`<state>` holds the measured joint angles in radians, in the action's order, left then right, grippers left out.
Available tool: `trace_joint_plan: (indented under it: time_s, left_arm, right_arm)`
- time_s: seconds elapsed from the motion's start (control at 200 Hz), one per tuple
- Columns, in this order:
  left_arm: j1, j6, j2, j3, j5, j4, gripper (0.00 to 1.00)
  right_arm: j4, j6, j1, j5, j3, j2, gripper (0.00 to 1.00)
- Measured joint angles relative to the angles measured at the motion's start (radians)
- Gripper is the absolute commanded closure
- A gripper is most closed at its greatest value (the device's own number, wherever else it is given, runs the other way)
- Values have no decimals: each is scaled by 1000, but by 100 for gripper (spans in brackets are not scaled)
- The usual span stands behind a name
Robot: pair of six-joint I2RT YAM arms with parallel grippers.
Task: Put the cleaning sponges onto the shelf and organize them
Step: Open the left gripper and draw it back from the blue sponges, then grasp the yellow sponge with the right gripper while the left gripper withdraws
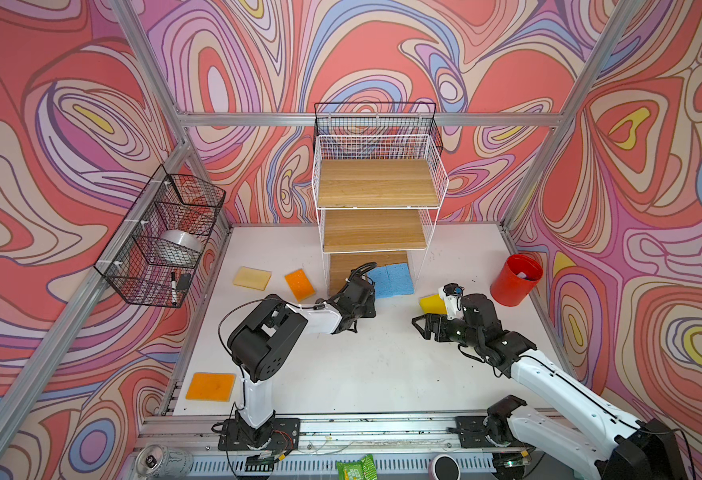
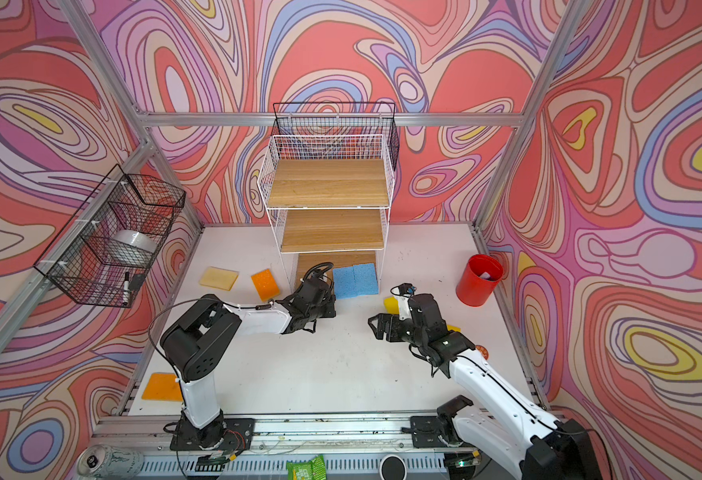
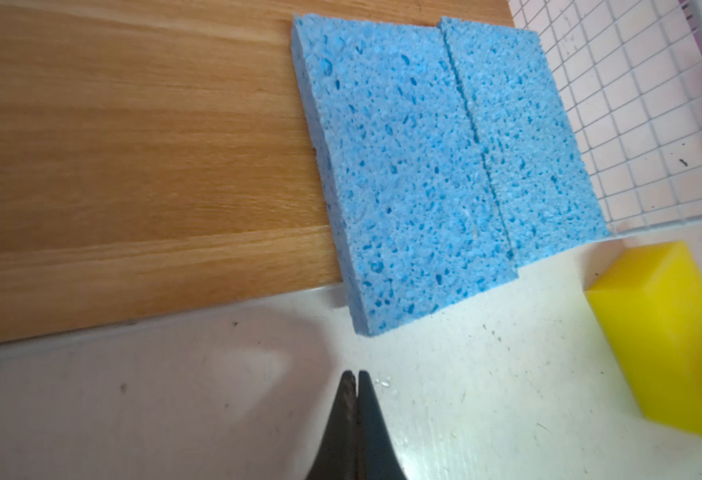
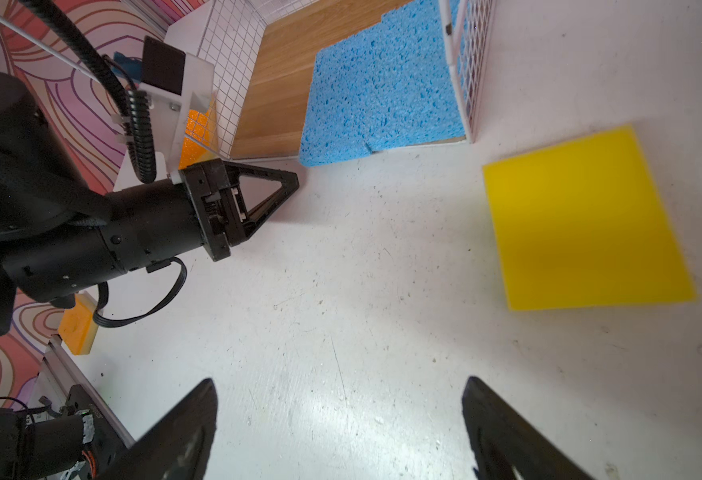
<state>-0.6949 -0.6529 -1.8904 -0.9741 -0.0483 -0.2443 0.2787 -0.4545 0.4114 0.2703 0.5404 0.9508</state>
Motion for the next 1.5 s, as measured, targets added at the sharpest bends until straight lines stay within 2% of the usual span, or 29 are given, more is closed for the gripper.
trace_joint_plan:
  time_s: [0.436, 0.916, 0.996, 1.142, 1.377, 1.502]
  left_arm:
    - [1, -25, -88, -84, 14, -14, 100]
    - [1, -9, -103, -125, 3, 2, 100]
    - [1, -9, -103, -120, 2, 2, 88]
    - [1, -2, -100, -101, 6, -3, 59]
    - [1, 10, -39, -44, 19, -5, 31]
    - [1, 13, 30, 15, 33, -5, 12]
  right_arm:
    - [2, 1, 0, -2, 0, 0, 5]
    - [6, 9, 0, -12, 4, 2, 4]
    - [6, 10, 0, -13, 6, 3, 5]
    - [11, 9, 0, -20, 14, 8, 4]
    - [36, 0, 0, -67, 21, 8, 4]
    - [52, -11, 0, -97, 35, 34, 5]
